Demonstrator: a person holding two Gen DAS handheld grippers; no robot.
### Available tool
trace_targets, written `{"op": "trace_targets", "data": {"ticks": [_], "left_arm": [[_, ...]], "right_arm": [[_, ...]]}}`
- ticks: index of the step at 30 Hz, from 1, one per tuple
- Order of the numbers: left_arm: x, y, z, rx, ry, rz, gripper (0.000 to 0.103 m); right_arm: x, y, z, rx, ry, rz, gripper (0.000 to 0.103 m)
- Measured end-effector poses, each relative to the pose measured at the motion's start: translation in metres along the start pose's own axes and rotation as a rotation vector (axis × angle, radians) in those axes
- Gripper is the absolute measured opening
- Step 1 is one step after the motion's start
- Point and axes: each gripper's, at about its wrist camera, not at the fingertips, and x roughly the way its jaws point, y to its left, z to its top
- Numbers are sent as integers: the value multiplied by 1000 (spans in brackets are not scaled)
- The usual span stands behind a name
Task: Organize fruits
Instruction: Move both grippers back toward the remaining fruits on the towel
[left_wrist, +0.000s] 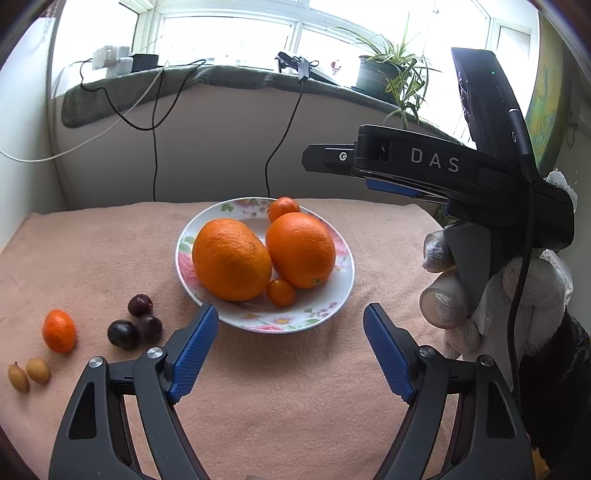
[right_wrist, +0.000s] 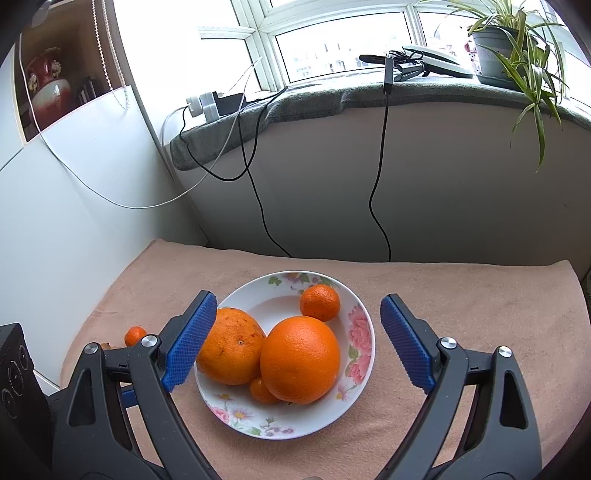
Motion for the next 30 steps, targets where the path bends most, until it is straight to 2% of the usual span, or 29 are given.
{"op": "trace_targets", "data": {"ticks": [16,25,30], "left_arm": [[-41,48,-14,-92,-62,92,81],[-62,107,-32,-210,-66,145,81],[-74,144,-44,-277,-71,207,81]], "right_arm": [[-6,54,-3,-70,4,68,92],[13,96,-5,-126,40,136,92],[34,120,-8,-161,78,172,92]]}}
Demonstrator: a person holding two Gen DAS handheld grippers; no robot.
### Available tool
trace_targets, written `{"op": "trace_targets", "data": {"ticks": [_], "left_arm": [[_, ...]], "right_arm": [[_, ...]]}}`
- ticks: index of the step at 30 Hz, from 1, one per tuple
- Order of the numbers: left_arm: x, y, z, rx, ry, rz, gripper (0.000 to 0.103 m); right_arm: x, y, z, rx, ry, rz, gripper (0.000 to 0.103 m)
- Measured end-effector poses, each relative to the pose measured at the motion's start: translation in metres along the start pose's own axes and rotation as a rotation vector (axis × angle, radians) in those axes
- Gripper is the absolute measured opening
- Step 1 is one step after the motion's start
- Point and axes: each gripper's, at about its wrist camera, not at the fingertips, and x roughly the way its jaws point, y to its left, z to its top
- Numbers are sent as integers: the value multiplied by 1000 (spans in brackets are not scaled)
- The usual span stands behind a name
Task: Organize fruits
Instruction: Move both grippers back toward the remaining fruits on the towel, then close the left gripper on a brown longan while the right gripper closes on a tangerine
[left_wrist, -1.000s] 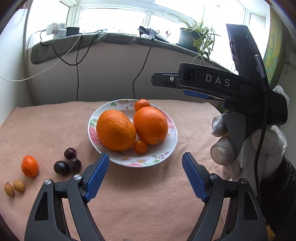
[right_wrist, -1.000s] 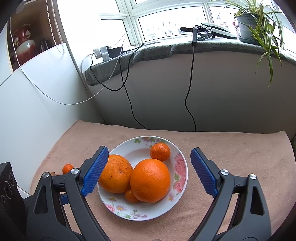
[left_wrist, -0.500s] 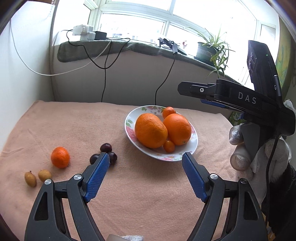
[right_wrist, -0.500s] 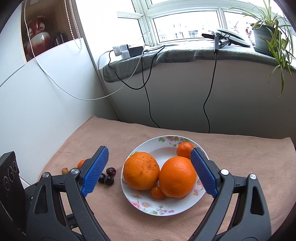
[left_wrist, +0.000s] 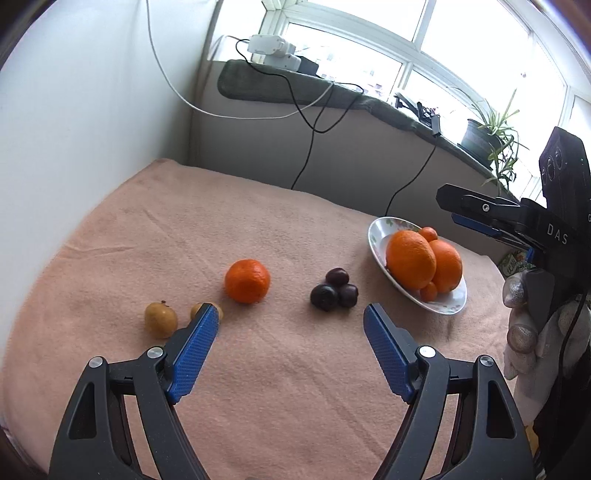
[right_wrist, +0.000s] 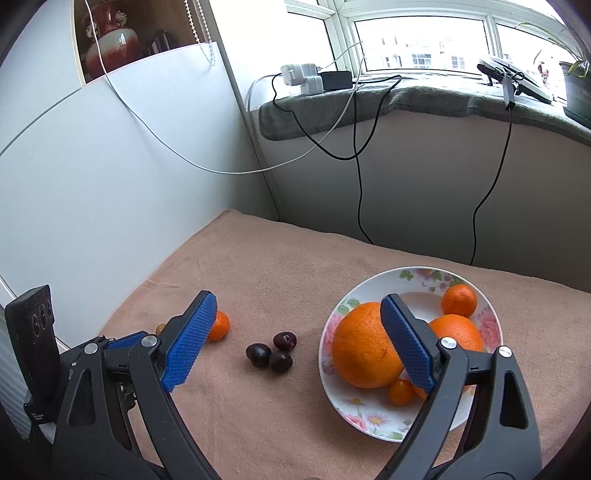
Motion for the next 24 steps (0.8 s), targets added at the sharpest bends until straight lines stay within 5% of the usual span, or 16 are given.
{"op": "trace_targets", "data": {"ticks": [6,14,21,24], "left_arm": [[1,46,-3,-99,12,10,79],[7,74,-7,-173,30,-7,60],[16,84,-9,-165,52,5,43],[20,88,-10,-169,65,8,42]], "right_arm": [[32,26,0,-33,74,73,92],[73,48,-4,-8,190,164,92],[110,66,-10,1,292,196,81],[125,71,-12,13,329,198,66]]}}
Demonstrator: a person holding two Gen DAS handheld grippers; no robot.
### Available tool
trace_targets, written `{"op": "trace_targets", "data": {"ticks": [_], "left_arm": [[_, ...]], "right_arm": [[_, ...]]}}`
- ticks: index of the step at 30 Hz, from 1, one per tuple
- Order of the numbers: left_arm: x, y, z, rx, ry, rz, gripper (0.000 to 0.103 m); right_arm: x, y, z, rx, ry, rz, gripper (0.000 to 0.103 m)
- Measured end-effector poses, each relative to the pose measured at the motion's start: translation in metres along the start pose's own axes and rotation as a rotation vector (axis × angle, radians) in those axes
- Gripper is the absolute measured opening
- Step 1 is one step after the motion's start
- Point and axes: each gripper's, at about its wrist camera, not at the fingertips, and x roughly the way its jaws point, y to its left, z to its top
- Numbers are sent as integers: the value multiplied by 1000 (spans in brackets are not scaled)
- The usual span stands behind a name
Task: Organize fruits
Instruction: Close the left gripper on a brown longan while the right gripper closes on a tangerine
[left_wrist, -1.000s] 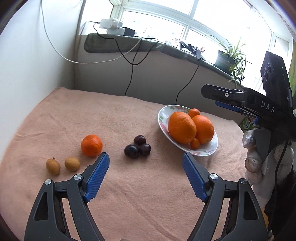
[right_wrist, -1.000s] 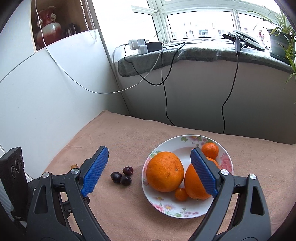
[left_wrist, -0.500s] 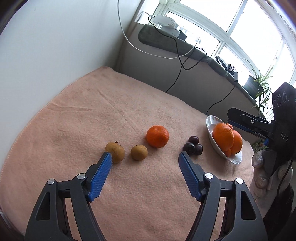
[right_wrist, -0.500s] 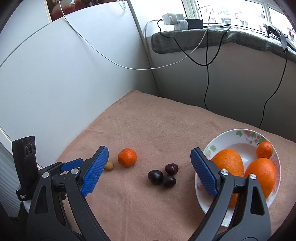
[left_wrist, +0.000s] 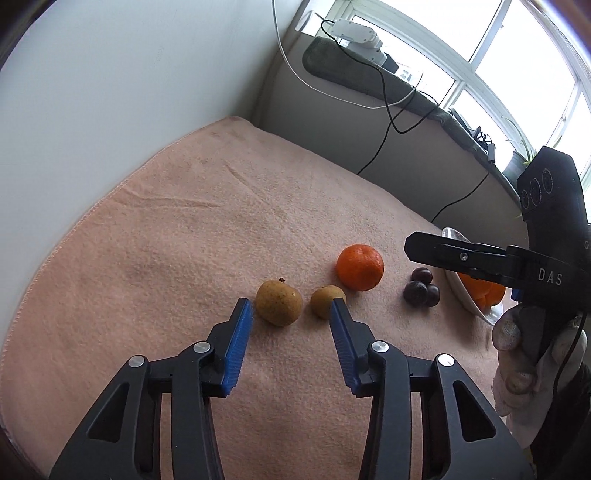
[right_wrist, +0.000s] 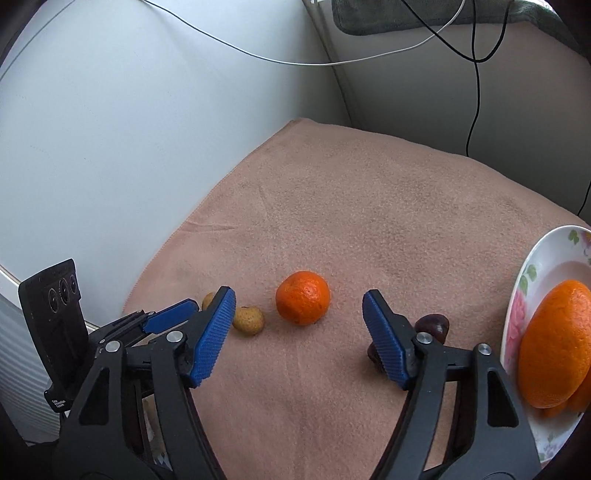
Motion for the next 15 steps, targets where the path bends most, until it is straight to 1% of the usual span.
{"op": "trace_targets", "data": {"ticks": [5,13,14,15], "left_arm": [[3,7,0,-12,10,2,40],[8,7,4,-9,22,-2,36],[10,7,5,-5,27,-1,35],[11,6,5,0,30,3,32]], "right_arm": [[21,-2,1,26,45,6,62],[41,-2,1,34,79,-3,57],[42,-3,1,36,81,0,55],[43,-4,1,40,85,4,52]]}}
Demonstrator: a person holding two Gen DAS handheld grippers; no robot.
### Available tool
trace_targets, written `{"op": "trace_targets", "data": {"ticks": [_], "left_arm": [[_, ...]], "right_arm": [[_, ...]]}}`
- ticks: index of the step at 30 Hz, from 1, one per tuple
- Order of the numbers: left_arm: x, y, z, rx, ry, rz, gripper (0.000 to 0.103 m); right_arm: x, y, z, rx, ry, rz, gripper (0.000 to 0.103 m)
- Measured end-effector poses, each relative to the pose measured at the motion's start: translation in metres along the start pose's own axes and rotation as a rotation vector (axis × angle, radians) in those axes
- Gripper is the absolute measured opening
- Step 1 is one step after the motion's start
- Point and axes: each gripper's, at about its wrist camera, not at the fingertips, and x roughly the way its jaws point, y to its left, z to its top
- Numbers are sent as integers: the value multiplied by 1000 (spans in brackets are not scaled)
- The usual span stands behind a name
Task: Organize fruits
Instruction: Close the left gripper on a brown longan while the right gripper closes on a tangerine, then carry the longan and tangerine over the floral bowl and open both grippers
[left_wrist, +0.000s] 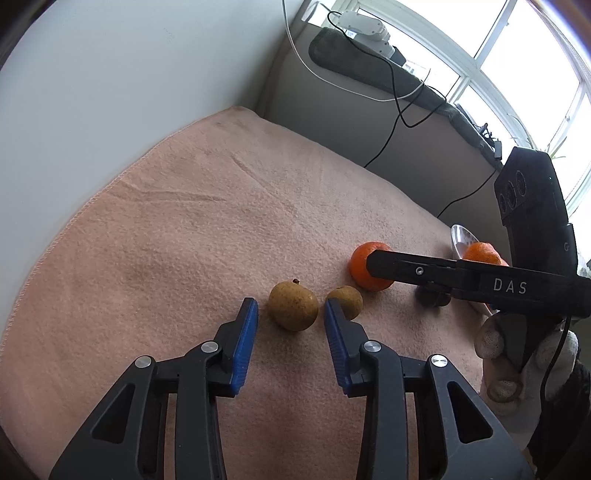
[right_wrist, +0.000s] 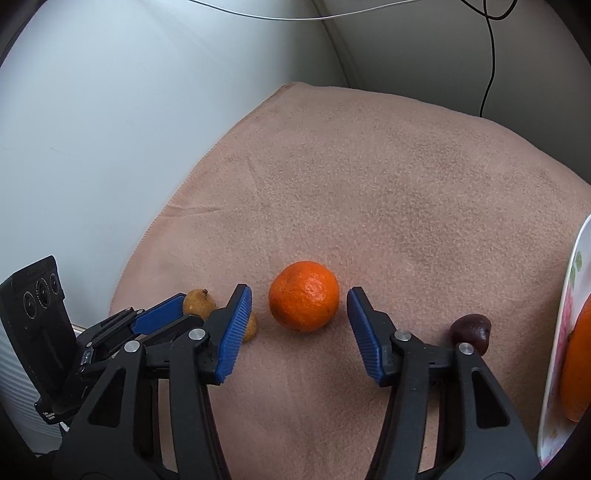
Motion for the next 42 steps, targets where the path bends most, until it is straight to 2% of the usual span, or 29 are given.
{"op": "trace_targets", "data": {"ticks": [4,16,27,42], "left_arm": [[2,-2,0,9,3,2,27],[0,-3,1,4,-16,1,27],[-14,-13,0,10,-45,-27,27],[-24,-73,2,92,-70,-130,27]], "right_arm": [[4,-1,1,3,3,-8,44],[-12,-6,-5,26,-38,18,42],[-66,-11,-17,5,-127,15,41],[-142,-59,-30,74,-252,-42,42]]}}
